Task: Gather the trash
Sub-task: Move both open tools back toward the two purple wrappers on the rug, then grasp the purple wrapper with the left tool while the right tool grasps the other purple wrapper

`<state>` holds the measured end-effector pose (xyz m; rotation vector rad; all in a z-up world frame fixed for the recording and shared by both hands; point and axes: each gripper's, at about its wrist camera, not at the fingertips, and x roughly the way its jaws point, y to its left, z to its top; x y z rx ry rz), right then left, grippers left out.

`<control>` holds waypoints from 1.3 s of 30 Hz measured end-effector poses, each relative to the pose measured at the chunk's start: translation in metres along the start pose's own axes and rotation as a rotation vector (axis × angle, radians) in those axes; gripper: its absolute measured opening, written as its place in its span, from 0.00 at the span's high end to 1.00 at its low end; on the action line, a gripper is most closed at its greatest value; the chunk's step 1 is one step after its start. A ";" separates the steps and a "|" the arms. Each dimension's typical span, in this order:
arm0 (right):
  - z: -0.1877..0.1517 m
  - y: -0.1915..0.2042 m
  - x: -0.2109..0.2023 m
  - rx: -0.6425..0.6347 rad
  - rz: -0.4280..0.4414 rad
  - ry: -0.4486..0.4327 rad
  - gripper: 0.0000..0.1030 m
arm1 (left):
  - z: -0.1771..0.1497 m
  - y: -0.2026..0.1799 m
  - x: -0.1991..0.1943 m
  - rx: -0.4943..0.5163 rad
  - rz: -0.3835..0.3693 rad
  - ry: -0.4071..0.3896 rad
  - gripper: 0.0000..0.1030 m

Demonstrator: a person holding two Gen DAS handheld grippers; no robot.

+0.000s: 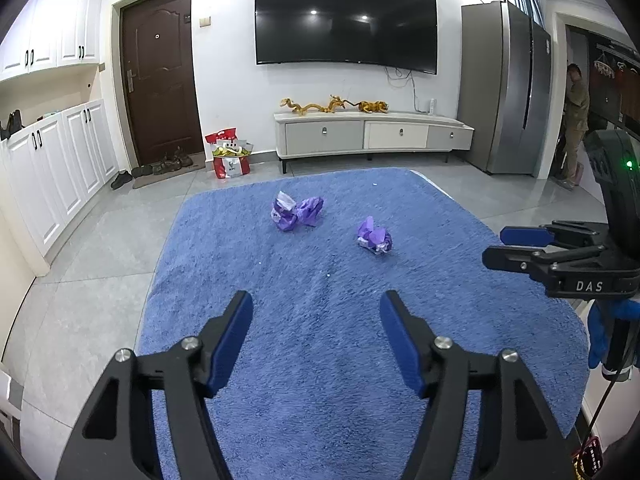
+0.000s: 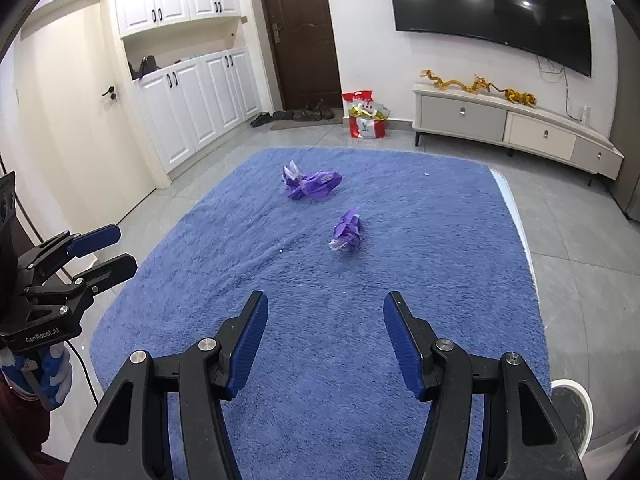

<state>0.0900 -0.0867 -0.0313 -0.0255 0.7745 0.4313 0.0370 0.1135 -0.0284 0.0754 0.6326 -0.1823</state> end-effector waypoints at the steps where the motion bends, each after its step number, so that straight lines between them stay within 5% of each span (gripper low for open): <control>1: 0.001 0.001 0.002 -0.003 0.002 0.005 0.42 | -0.001 0.000 0.001 0.000 0.001 0.002 0.37; 18: 0.016 0.000 0.046 -0.024 0.001 0.071 0.42 | 0.004 0.027 0.053 -0.076 -0.036 0.060 0.37; 30: 0.043 -0.022 0.133 0.039 -0.007 0.098 0.42 | 0.077 0.073 0.222 -0.216 -0.100 0.123 0.29; 39: 0.052 -0.030 0.181 0.069 -0.023 0.111 0.41 | 0.089 0.083 0.301 -0.366 -0.115 0.193 0.34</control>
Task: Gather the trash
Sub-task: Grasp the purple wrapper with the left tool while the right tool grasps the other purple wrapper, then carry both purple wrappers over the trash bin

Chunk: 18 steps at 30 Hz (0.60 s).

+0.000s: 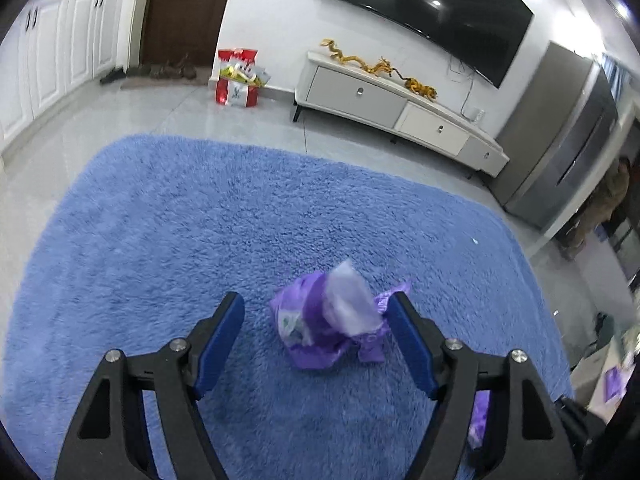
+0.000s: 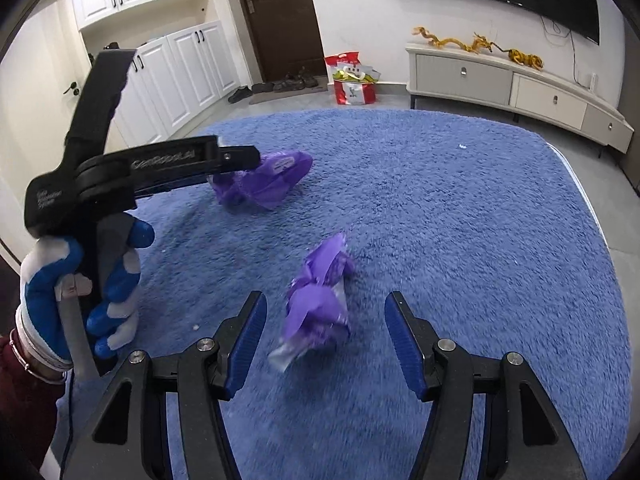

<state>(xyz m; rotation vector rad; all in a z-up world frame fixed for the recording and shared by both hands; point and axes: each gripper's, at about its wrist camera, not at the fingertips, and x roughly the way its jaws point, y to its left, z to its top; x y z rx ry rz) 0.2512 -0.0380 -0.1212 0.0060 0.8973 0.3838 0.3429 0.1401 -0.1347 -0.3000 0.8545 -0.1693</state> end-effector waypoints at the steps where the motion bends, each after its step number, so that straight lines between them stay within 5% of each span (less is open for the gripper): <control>1: 0.001 -0.001 0.002 0.004 0.003 -0.001 0.43 | 0.000 0.002 0.002 -0.011 -0.006 0.007 0.42; 7: -0.003 -0.001 0.006 0.028 0.047 0.008 0.66 | -0.005 0.002 0.000 -0.025 -0.046 0.016 0.53; 18: -0.013 0.012 -0.043 -0.023 0.086 -0.030 0.67 | -0.029 -0.008 -0.047 -0.040 -0.090 -0.017 0.59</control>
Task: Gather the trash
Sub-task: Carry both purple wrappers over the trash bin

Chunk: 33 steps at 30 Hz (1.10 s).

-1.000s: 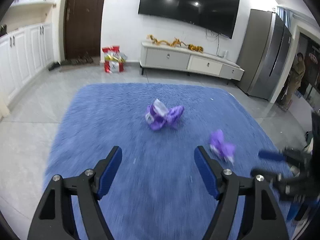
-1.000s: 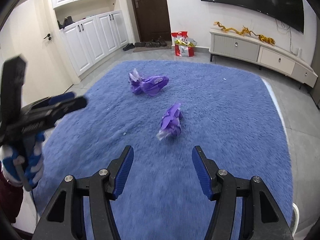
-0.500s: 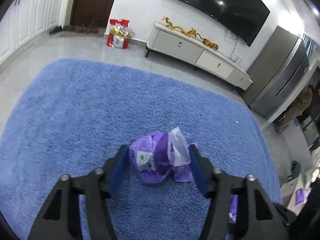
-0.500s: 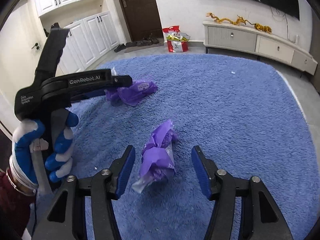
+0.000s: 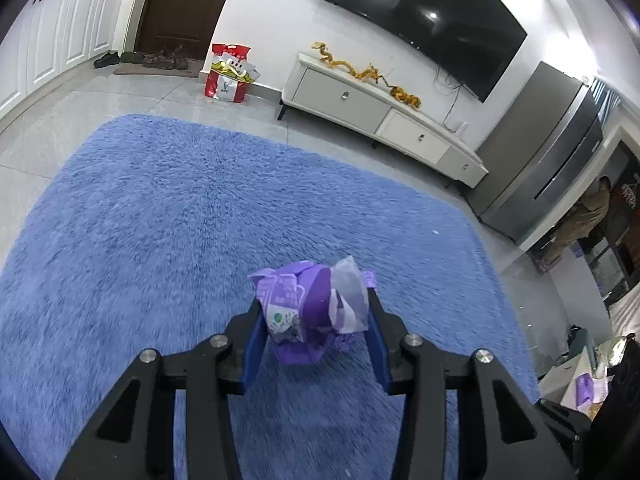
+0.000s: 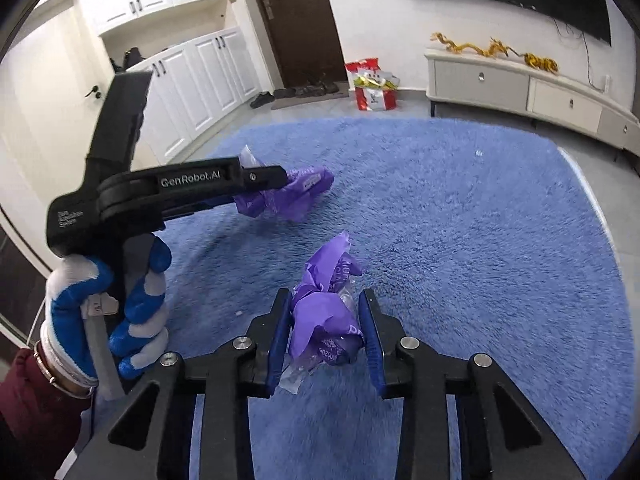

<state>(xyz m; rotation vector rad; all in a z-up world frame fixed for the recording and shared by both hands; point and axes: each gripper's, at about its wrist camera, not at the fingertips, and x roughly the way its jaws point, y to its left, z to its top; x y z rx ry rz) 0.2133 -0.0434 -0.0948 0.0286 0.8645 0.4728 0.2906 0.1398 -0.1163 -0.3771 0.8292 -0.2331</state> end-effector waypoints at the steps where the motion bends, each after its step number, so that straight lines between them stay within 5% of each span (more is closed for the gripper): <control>1: -0.001 0.001 -0.007 -0.005 0.001 -0.007 0.67 | -0.002 -0.002 -0.008 -0.002 -0.009 -0.002 0.60; 9: -0.015 -0.004 -0.085 -0.021 -0.024 -0.082 0.67 | -0.006 -0.032 -0.059 0.003 -0.102 -0.019 0.60; 18: -0.037 -0.053 -0.171 0.023 -0.129 -0.167 0.67 | -0.008 -0.138 -0.096 0.149 -0.208 -0.024 0.60; 26: -0.089 -0.140 -0.247 0.160 -0.276 -0.221 0.67 | -0.031 -0.260 -0.080 0.280 -0.316 0.059 0.60; 33: -0.143 -0.217 -0.272 0.305 -0.384 -0.216 0.67 | -0.084 -0.368 -0.031 0.416 -0.350 0.190 0.60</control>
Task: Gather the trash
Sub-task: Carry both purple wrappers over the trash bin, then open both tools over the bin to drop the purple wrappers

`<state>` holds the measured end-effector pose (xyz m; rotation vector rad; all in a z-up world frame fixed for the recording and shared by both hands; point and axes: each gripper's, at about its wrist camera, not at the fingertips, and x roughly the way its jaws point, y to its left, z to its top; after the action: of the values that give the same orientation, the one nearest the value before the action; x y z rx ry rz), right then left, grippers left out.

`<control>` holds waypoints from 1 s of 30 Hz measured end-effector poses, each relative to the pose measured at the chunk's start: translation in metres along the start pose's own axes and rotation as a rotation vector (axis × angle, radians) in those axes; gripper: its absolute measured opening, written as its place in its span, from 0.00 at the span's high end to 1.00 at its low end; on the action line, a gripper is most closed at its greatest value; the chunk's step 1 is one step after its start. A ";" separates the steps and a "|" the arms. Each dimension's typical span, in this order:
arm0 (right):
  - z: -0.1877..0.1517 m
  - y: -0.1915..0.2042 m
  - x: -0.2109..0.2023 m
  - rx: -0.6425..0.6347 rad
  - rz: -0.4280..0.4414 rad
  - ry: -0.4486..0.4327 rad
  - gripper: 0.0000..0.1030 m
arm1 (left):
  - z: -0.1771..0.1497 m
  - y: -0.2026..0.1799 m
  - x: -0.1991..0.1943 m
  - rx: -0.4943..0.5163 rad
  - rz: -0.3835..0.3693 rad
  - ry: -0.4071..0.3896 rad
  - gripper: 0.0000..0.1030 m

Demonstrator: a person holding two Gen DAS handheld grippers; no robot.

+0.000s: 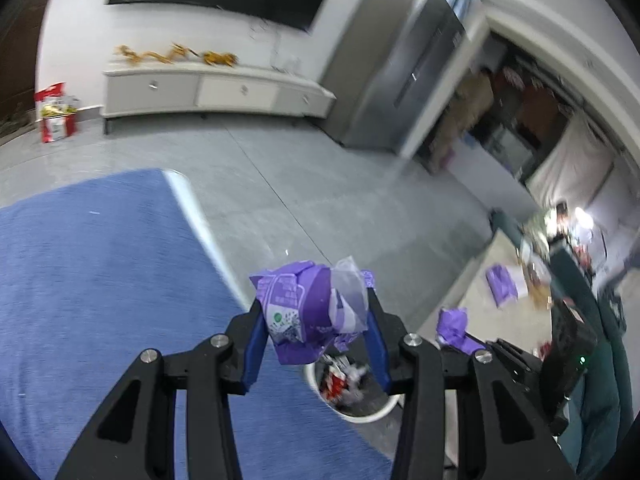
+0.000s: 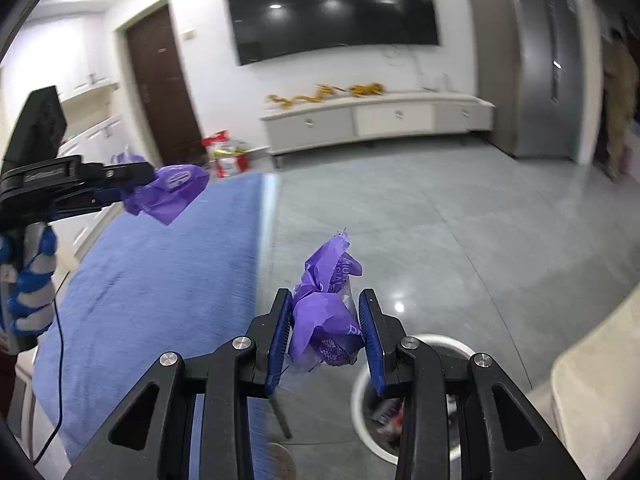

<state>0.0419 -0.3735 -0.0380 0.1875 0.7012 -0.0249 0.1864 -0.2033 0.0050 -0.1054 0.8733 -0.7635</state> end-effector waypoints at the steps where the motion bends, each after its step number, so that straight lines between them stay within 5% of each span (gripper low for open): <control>1: -0.004 -0.010 0.002 0.018 -0.008 0.004 0.67 | -0.002 -0.009 0.010 0.012 -0.002 0.017 0.60; 13: -0.042 -0.108 0.066 0.215 -0.097 0.103 0.66 | -0.022 -0.082 0.141 0.071 0.015 0.212 0.59; 25: -0.069 -0.142 0.110 0.279 -0.149 0.181 0.66 | -0.044 -0.104 0.221 0.041 0.002 0.306 0.50; 30: -0.083 -0.144 0.116 0.274 -0.183 0.211 0.49 | -0.051 -0.110 0.228 0.050 0.001 0.307 0.39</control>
<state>0.0652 -0.4957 -0.1976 0.3921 0.9230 -0.2806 0.1791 -0.4197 -0.1350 0.0584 1.1438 -0.8128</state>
